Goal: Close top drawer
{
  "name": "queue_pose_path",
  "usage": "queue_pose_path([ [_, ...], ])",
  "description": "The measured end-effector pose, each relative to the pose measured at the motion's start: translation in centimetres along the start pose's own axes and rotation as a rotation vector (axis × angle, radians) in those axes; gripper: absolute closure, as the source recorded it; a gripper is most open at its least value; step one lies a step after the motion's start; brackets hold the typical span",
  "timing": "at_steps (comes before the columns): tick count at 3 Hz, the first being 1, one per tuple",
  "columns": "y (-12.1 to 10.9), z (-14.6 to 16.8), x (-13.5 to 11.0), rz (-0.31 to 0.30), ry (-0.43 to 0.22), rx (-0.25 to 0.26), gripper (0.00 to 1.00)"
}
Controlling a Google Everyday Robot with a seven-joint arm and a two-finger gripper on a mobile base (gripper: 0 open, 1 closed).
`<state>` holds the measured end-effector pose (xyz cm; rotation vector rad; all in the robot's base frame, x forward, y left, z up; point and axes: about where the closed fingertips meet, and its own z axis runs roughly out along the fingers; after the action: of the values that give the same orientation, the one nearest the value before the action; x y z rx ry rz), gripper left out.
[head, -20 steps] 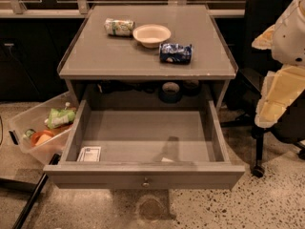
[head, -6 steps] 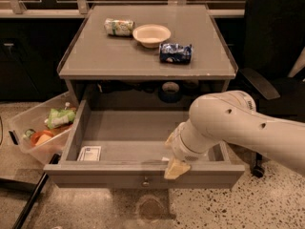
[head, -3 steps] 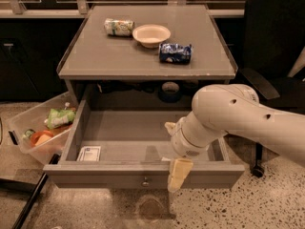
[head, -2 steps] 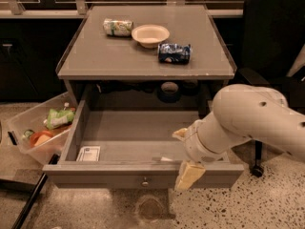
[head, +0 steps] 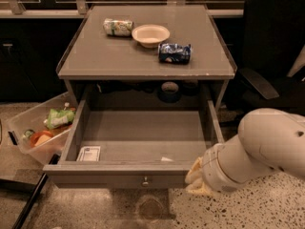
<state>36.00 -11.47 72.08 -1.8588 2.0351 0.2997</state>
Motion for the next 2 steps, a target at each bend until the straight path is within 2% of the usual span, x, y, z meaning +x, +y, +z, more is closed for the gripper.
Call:
queue_pose_path([
  [1, 2.36, 3.88, 0.96, 0.019, 0.038, -0.041, 0.89],
  [2, 2.76, 4.24, 1.31, 0.033, 0.045, -0.042, 1.00],
])
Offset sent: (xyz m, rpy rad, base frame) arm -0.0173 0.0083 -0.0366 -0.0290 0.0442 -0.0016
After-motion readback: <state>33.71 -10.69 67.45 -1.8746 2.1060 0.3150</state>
